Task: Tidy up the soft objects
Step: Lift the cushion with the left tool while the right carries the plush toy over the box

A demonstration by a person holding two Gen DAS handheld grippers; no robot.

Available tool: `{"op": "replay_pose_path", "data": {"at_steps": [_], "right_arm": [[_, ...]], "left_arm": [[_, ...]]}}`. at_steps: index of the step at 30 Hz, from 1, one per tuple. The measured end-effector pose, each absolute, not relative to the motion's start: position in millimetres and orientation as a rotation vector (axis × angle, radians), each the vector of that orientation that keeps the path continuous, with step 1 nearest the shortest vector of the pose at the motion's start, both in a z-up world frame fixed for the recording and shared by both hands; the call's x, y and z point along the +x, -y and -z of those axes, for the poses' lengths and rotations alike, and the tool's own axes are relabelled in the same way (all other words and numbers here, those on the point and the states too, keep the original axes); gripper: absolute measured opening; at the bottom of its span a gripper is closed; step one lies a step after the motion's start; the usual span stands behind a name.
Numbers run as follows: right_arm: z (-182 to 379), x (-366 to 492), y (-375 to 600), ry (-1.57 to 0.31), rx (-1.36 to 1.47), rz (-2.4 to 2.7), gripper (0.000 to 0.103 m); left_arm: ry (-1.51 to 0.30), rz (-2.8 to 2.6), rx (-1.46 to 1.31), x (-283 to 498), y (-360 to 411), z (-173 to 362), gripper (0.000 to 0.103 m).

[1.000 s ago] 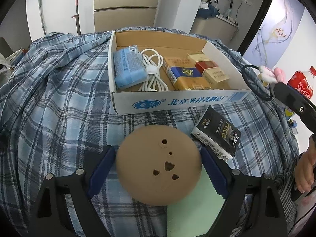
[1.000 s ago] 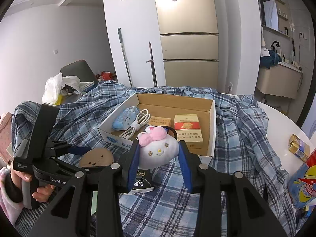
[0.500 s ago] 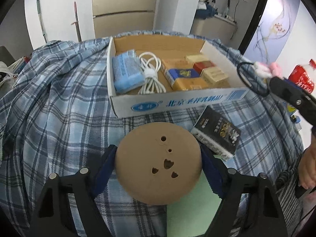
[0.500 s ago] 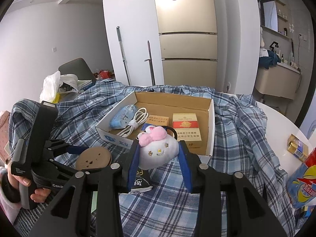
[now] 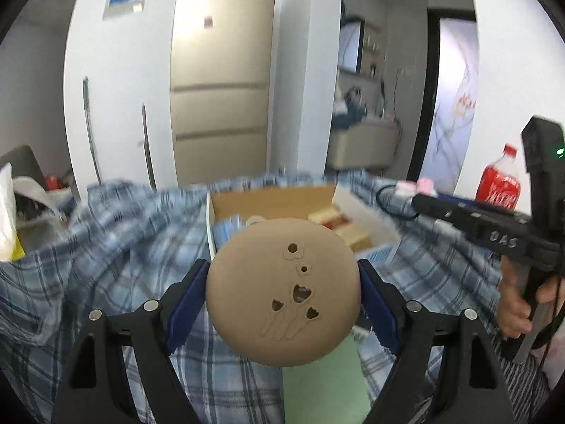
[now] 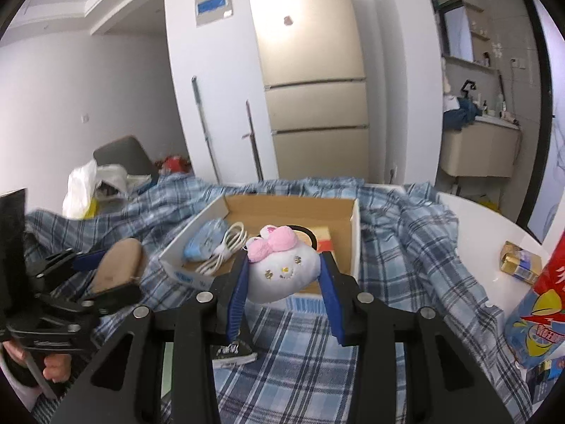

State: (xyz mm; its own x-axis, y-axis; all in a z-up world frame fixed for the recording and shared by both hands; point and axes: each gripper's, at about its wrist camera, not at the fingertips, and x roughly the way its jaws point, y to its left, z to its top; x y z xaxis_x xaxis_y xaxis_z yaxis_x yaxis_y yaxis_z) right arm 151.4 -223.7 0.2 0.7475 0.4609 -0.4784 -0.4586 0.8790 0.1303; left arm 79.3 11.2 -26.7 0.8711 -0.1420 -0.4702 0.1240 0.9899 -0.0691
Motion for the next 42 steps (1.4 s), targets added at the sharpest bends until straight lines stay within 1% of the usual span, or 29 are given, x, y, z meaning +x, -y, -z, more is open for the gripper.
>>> {"op": "replay_pose_path", "data": {"at_steps": [4,9,16,21,27,32,36,42], "right_arm": [[-3,150,226,-0.503,0.011,-0.5,0.038],[-4,148,224,-0.488,0.002,-0.505,0.038],[-4,146,225,-0.479,0.003,-0.504,0.038],[-5,147,226,-0.475,0.004,-0.499,0.038],[-6,150,232,-0.474,0.04,-0.482,0.038],[-23,145,226,-0.455,0.006,-0.444,0.038],[-42,148,216,-0.466,-0.006,-0.467,0.038],[-88,160,213,-0.425,0.041,-0.447,0.038]], "left_arm": [[-0.417,0.129,-0.029,69,-11,16,0.084],[-0.431,0.112,-0.045,72,-15,16,0.084],[-0.403,0.107,-0.026,65,-9,16,0.084],[-0.295,0.09,0.007,46,-3,6,0.084],[-0.241,0.077,0.045,36,6,-2,0.084],[-0.293,0.053,-0.013,41,10,-24,0.084],[-0.219,-0.005,0.053,39,22,-53,0.084],[-0.121,0.004,-0.012,57,28,-109,0.084]]}}
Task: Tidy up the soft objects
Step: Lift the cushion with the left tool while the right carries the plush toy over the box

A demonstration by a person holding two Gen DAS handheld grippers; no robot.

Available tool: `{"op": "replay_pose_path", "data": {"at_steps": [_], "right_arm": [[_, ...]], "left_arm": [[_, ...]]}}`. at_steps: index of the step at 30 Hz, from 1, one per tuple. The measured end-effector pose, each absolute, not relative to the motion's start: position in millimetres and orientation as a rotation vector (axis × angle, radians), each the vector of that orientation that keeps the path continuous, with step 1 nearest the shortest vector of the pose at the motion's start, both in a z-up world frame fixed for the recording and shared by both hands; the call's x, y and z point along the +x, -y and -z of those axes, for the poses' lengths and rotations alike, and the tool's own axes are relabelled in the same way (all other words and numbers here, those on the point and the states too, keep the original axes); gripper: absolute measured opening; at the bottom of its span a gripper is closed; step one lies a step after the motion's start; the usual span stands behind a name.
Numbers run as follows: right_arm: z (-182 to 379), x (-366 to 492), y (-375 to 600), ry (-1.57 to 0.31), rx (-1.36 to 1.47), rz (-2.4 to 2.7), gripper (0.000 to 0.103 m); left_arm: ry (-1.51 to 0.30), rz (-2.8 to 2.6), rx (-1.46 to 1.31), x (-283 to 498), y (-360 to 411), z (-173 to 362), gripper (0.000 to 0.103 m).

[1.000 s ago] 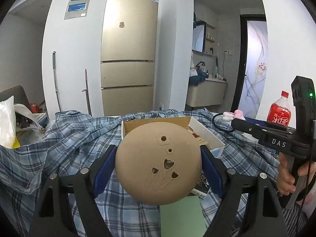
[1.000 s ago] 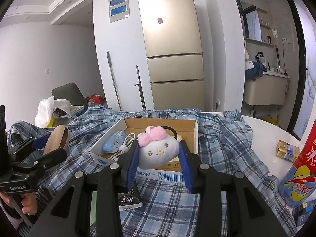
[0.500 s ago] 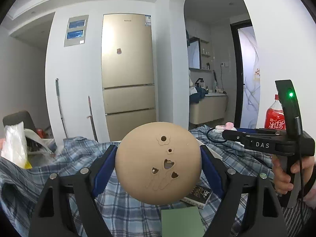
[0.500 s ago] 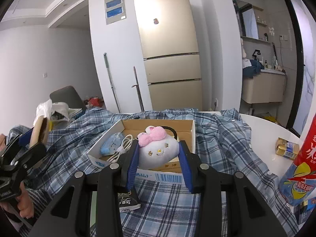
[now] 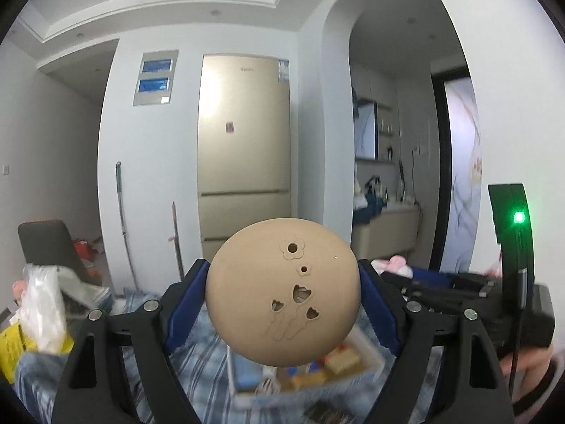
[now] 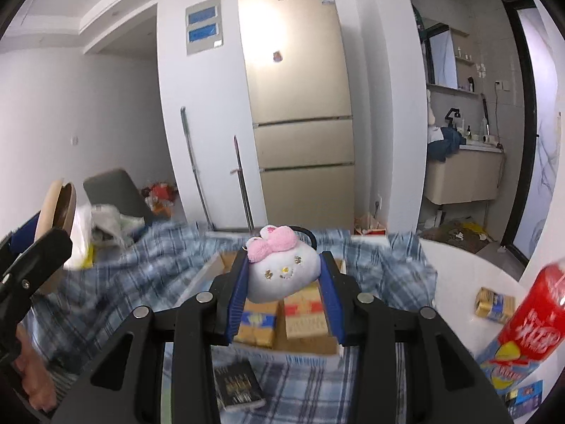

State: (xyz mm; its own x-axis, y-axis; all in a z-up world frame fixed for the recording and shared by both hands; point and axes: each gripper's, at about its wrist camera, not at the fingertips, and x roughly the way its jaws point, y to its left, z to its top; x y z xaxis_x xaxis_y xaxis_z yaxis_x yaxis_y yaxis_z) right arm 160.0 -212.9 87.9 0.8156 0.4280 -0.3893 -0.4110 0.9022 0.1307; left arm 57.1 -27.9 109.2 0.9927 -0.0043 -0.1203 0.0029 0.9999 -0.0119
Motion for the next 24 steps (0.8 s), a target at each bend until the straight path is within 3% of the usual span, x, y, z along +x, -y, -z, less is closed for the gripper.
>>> {"op": "replay_pose_path", "data": {"at_steps": [9,15,24], "right_arm": [[-122,200,218,-0.417,0.138,-0.407,0.038],[-84,224,220,-0.525,0.119,-0.381,0.038],[-3,255,207,-0.882,0.054,-0.375,0.038]], "left_arm": [[-0.131,0.0,0.006,95,51,-135,0.084],[-0.245,-0.007,-0.023,132,48,-110,0.084],[-0.491,-0.029,-0.056,180,32,-53,0.084]]}}
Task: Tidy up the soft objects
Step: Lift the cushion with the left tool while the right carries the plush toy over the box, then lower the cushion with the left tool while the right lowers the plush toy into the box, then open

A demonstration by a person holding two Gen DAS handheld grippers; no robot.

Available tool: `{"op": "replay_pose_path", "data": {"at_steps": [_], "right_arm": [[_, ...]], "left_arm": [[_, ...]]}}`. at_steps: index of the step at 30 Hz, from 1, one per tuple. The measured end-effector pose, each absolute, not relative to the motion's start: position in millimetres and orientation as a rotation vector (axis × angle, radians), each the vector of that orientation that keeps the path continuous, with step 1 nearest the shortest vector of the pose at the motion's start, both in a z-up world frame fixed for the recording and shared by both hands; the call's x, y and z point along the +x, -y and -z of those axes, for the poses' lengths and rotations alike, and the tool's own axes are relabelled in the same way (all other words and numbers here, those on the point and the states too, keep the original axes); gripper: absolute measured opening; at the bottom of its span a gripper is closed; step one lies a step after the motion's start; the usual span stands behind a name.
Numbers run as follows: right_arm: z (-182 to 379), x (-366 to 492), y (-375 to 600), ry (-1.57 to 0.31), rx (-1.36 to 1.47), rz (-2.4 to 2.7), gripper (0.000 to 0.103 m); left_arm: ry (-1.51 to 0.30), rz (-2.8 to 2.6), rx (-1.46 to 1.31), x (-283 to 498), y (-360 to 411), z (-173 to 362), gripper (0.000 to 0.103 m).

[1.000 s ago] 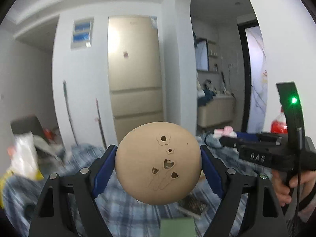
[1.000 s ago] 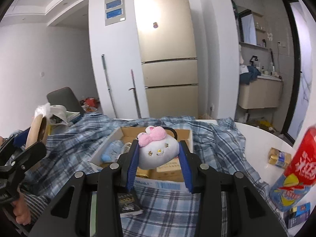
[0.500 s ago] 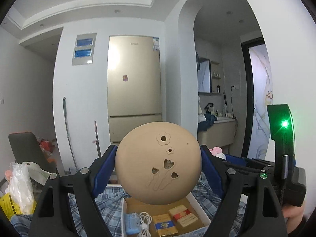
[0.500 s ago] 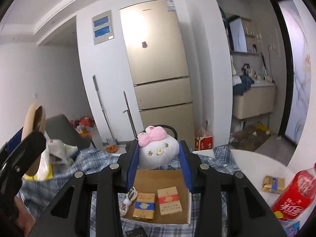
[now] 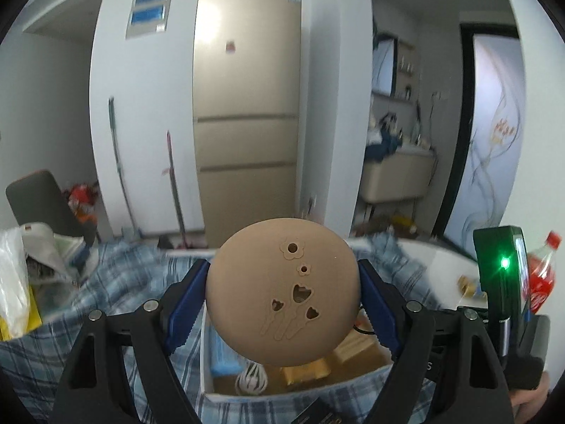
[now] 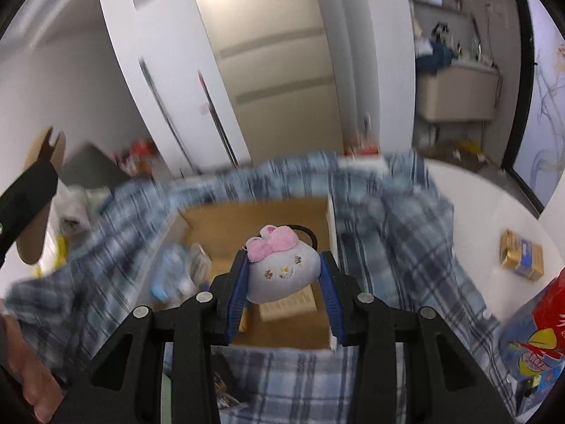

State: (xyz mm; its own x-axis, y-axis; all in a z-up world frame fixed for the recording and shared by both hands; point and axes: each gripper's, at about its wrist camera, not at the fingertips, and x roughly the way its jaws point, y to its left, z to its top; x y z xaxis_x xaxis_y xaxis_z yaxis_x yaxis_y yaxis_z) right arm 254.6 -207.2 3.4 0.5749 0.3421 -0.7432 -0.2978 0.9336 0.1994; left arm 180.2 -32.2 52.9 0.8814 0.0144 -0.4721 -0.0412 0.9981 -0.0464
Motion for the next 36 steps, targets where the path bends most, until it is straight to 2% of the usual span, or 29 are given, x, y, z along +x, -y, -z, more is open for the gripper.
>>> {"op": "replay_pose_path", "data": {"at_steps": [4,8,14,19,27,36], "right_arm": [[23,265,206,-1.021,0.062,-0.381,0.038],[35,264,202,-1.061,0.032,-0.37,0.041],[30,264,199,-1.044,0.025,-0.37,0.058],[24,264,208,-1.025,0.052,-0.346,0.058],[26,270,218,-1.009,0.032,-0.271,0.058],[29,275,225,-1.02,0.056,-0.257,0.058]], "left_arm": [[-0.562,-0.036,-0.044,196,34,-35,0.084],[-0.588,-0.043,-0.024,203,36,-20,0.084],[-0.591,-0.05,-0.028,203,30,-15,0.084],[-0.64,-0.029,-0.021,211,31,-8,0.084],[-0.823,0.017,-0.028,242,29,45,0.084],[-0.86,0.028,0.013,248,38,68,0.085]]}}
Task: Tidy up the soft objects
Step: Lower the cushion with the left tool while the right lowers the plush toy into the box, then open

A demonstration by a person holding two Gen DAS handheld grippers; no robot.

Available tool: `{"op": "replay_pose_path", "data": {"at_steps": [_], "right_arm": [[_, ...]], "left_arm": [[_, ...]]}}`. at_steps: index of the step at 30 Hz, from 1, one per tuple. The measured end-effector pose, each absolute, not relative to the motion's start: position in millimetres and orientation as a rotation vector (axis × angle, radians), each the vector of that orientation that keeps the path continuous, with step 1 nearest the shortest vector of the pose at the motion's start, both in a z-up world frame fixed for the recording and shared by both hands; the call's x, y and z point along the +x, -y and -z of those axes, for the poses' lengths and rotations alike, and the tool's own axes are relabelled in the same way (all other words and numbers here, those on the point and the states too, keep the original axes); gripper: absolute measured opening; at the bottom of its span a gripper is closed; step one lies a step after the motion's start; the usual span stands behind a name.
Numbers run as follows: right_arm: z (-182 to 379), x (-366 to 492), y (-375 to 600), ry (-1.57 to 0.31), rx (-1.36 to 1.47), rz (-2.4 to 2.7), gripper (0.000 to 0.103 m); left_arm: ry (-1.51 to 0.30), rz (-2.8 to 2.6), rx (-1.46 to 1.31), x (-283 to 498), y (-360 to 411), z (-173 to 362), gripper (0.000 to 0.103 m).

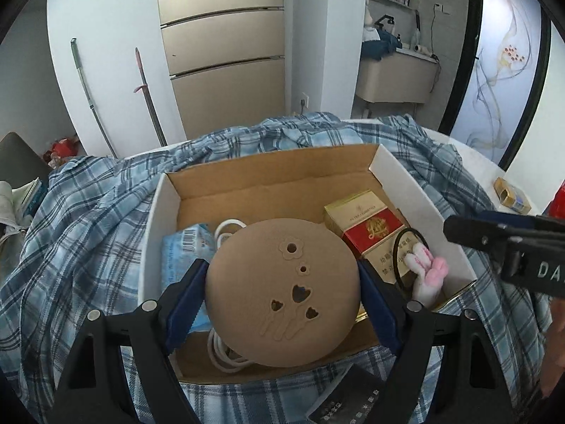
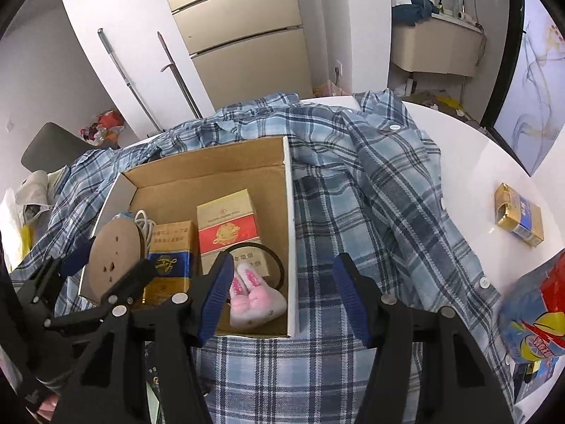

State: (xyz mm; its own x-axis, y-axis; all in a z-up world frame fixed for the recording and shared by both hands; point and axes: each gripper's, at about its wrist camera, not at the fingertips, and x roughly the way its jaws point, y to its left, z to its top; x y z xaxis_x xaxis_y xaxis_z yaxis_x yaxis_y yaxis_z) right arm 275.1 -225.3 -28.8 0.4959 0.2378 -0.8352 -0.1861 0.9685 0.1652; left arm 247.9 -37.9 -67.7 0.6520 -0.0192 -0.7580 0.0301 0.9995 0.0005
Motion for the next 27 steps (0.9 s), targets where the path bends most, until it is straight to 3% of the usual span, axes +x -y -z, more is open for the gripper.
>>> {"op": "replay_pose_path", "data": {"at_steps": [5,14,27], "right_arm": [[28,276,229,-1.019,0.073,-0.257,0.058],[17,269,225,-0.956,0.042,-0.276,0.068],[-9,264,239,-0.851,0.129,-0.316,0.071]], "left_arm": [[-0.895,0.027,0.051,252,42,74,0.085],[-0.81,0.058,0.048,246,44,64,0.086],[-0.575,0.0,0.034,223,36,26,0.096]]}}
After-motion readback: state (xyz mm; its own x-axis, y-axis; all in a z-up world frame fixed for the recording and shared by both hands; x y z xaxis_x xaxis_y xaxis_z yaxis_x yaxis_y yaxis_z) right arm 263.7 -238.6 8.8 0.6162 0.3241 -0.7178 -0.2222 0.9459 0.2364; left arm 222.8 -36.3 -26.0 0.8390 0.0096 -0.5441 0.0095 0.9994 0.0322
